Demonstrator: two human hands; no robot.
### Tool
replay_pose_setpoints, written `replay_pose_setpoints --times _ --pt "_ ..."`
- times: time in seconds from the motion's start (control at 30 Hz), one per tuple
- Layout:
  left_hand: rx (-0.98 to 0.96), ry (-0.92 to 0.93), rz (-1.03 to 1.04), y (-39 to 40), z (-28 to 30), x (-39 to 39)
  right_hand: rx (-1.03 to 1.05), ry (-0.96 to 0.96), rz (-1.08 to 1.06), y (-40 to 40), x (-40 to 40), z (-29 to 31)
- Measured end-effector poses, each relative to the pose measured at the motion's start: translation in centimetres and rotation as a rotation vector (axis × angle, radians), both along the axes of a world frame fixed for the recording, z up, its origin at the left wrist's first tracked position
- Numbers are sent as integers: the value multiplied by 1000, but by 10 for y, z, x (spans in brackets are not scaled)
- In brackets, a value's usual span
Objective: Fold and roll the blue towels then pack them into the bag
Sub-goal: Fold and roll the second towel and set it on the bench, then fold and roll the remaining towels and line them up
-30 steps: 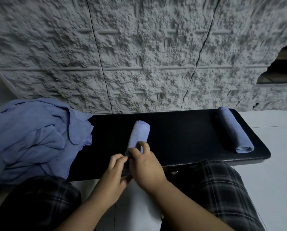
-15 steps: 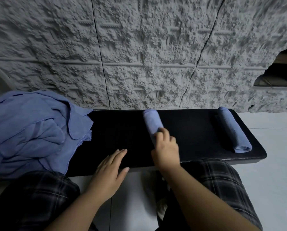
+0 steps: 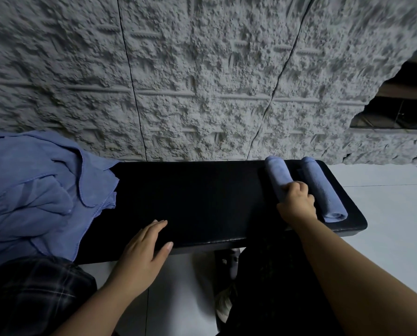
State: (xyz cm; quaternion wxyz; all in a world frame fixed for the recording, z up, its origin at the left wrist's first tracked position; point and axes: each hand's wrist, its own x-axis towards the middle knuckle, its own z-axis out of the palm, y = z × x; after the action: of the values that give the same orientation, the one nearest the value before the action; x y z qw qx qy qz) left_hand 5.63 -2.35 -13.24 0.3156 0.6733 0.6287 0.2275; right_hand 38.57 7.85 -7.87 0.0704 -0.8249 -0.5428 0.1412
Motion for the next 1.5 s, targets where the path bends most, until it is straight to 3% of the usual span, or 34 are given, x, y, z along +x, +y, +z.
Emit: replay_pose_setpoints --times 0.57,1.1,1.3,1.5 --pt "-38 -45 16 0 1 -1 21 -157 -221 3 12 -6" --pt "-16 -48 25 -1 4 2 90 -187 -210 -8 -5 0" --pt "76 12 21 0 11 -4 216 -139 32 -24 -24 8" --pt "383 326 210 16 30 -34 511 -77 389 -42 -56 8"
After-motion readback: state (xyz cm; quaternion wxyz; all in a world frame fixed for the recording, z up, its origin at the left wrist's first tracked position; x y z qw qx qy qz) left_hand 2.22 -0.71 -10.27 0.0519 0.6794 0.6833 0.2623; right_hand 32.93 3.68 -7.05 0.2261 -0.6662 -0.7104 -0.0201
